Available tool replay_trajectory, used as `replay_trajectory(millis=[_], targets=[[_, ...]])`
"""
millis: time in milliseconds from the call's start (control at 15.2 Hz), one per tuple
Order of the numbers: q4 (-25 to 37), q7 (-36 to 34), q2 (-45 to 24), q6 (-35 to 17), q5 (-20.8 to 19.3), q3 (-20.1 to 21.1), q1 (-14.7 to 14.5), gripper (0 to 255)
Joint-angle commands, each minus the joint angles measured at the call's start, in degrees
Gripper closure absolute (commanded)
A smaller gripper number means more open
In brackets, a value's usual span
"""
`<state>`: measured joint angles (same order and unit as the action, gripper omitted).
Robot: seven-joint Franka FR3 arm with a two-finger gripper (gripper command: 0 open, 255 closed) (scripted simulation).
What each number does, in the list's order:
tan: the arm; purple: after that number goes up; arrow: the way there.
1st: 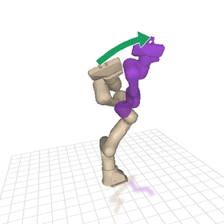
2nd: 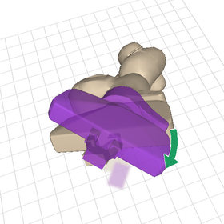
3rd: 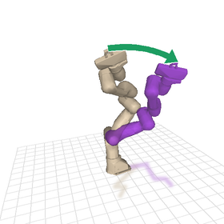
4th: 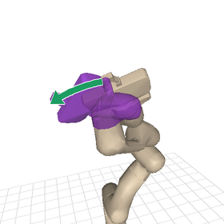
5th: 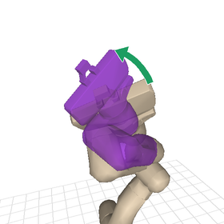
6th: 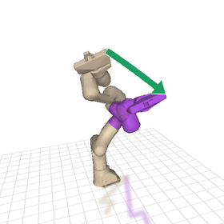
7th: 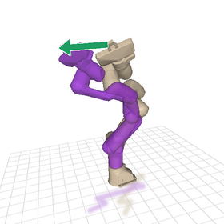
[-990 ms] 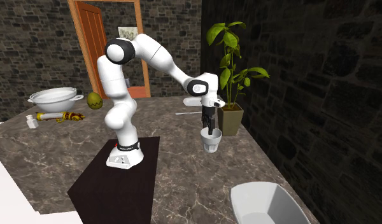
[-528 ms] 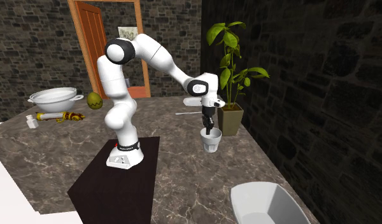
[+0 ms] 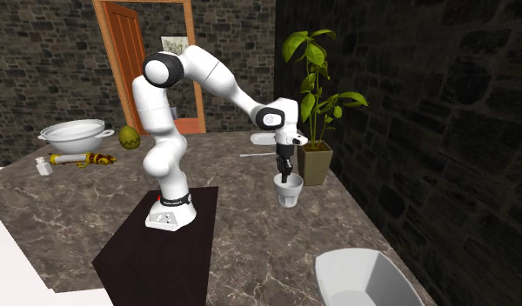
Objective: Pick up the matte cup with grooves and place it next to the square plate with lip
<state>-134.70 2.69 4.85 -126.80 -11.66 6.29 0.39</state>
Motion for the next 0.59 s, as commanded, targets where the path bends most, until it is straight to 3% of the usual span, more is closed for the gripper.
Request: replay_trajectory(millis=[0,528], targets=[[0.6,0.4,0.9,1.4,0.3,0.0,0.0,255],[3.9,1.9,3.9,7.6,1.5,0.0,-0.2,255]])
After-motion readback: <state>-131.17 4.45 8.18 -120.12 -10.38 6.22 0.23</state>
